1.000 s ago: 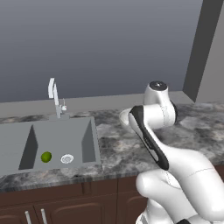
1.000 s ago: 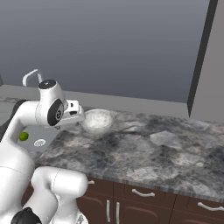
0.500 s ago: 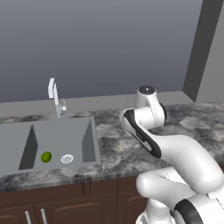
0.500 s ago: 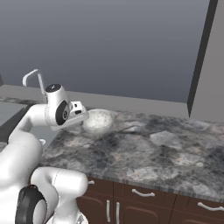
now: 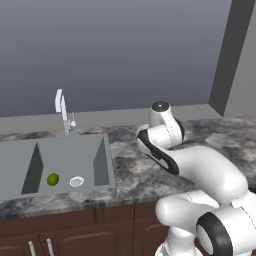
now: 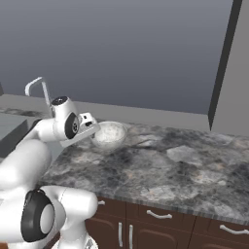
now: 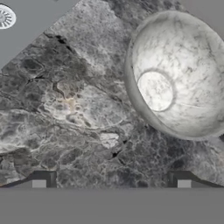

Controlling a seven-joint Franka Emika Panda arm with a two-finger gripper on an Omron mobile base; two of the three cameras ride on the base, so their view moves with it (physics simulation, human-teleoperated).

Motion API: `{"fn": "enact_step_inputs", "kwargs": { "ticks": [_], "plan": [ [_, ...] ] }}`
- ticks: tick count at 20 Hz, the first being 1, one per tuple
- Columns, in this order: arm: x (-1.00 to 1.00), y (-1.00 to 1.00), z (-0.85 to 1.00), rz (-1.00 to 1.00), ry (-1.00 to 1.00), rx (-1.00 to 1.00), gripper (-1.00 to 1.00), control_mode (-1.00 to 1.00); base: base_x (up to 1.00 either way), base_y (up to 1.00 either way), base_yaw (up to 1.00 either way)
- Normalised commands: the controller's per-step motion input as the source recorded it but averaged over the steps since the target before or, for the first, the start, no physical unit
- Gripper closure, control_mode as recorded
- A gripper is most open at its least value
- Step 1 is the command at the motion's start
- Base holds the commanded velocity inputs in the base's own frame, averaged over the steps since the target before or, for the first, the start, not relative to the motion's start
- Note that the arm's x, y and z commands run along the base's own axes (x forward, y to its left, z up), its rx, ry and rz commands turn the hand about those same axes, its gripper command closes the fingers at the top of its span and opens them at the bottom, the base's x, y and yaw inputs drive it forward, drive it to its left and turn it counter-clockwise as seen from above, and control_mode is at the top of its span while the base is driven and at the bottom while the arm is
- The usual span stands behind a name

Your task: Clear the mugs and bowl far away from the sink.

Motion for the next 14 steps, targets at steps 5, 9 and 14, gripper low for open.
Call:
{"fn": "enact_step_inputs", "kwargs": {
  "ticks": [5,9,14],
  "plan": [
    [0.21,-0.12,-0.08,0.02,-0.04,-0.03,-1.00,-1.00,0.00,0.00,0.00],
    [0.33,-0.06,-0.26,0.01,-0.04,-0.04,-1.00,-1.00,0.00,0.00,0.00],
    [0.33,-0.04,-0.26,0.02,-0.04,-0.02,-1.00,-1.00,0.00,0.00,0.00]
  ]
}}
